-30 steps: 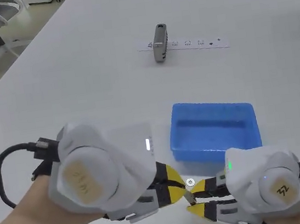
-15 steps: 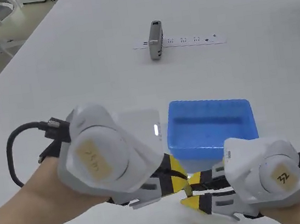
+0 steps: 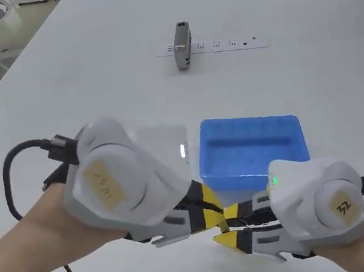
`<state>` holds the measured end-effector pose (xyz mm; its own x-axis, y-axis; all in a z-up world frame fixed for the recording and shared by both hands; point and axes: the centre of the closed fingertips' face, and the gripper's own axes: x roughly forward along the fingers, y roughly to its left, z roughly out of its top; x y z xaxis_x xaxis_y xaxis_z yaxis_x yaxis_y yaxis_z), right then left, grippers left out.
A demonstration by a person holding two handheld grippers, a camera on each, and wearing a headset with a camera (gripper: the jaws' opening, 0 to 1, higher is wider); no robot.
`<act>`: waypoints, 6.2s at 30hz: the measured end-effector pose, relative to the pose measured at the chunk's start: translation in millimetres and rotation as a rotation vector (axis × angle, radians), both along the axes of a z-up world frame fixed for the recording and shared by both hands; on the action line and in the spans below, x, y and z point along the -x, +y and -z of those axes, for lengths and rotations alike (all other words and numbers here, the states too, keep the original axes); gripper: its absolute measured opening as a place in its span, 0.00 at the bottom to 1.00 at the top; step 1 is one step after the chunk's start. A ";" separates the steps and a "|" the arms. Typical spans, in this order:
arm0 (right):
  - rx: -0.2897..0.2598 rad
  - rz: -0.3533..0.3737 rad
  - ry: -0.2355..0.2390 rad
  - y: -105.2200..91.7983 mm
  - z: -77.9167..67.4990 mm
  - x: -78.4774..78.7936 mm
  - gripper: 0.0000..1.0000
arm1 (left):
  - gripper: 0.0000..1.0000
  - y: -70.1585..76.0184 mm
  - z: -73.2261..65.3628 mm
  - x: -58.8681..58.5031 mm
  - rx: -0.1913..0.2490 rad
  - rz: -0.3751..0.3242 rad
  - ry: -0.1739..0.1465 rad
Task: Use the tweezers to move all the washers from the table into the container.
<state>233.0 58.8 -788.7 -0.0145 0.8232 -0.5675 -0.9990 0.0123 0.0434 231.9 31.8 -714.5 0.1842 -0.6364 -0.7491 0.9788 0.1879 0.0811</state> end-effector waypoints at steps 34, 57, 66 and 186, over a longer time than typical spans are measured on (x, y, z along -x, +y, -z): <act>-0.240 0.292 0.179 -25.0 -56.3 -38.3 0.03 | 0.70 35.3 -37.1 -8.9 0.586 -0.603 0.072; -0.164 0.598 0.029 -74.0 -31.5 -149.2 0.04 | 0.75 64.0 -43.3 1.2 0.730 -0.789 0.058; -0.113 0.598 0.003 -76.2 -13.2 -149.9 0.04 | 0.76 65.6 -38.7 2.5 0.692 -0.788 0.043; -0.066 0.516 0.110 -60.2 -13.9 -143.2 0.04 | 0.99 77.2 -39.8 15.3 0.541 -0.828 -0.137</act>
<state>376.2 -1.4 -774.8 0.3454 0.7727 -0.5326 -0.8532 0.4949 0.1647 216.6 109.0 -674.6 0.7869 -0.5178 -0.3356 0.5115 0.8516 -0.1147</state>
